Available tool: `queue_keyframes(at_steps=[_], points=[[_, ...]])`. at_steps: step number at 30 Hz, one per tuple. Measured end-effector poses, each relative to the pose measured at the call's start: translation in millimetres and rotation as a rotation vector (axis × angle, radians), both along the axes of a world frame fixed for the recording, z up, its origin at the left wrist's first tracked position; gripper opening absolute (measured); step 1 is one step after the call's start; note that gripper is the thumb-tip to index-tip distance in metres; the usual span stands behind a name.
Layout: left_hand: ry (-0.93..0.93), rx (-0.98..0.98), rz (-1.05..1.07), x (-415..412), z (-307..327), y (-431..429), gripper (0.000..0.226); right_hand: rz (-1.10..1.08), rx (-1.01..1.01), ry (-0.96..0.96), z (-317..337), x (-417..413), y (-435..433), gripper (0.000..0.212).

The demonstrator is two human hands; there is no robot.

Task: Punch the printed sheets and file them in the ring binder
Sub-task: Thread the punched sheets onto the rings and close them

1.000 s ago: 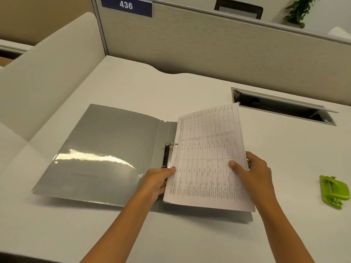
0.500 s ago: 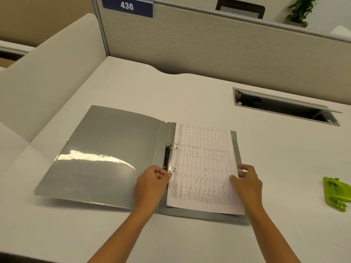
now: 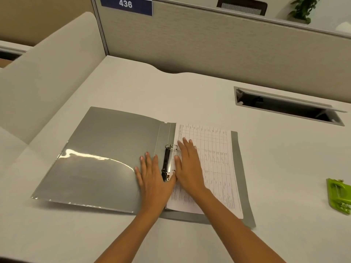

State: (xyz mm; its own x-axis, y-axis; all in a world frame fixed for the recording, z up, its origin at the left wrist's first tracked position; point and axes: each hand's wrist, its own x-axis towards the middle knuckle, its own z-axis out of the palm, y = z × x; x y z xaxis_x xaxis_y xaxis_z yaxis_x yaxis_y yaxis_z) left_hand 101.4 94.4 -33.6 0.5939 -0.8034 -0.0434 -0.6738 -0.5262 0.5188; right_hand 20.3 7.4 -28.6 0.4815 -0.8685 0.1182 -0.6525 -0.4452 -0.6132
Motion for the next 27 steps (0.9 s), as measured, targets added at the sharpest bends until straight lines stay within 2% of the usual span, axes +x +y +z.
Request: queue_keyframes(at_steps=[3, 5, 7, 14, 27], points=[[-0.03, 0.002, -0.018, 1.1, -7.1, -0.5, 0.107, 0.036, -0.002, 0.118, -14.1, -5.4, -13.8, 0.054], [-0.055, 0.011, -0.021, 0.5, -10.5, -0.7, 0.109, 0.05, -0.084, 0.266, -21.5, -16.5, -16.9, 0.059], [-0.078, 0.019, -0.013, -1.0, -12.9, -1.9, 0.107, 0.039, -0.129, 0.331, -24.7, -28.5, -18.8, 0.063], [-0.213, 0.074, 0.07, -10.0, -16.0, -8.0, 0.096, -0.031, -0.132, 0.387, -26.1, -56.3, -27.5, 0.068], [-0.261, 0.098, 0.143, -15.6, -19.1, -12.3, 0.091, -0.164, -0.133, 0.4, -29.4, -95.4, -35.0, 0.069]])
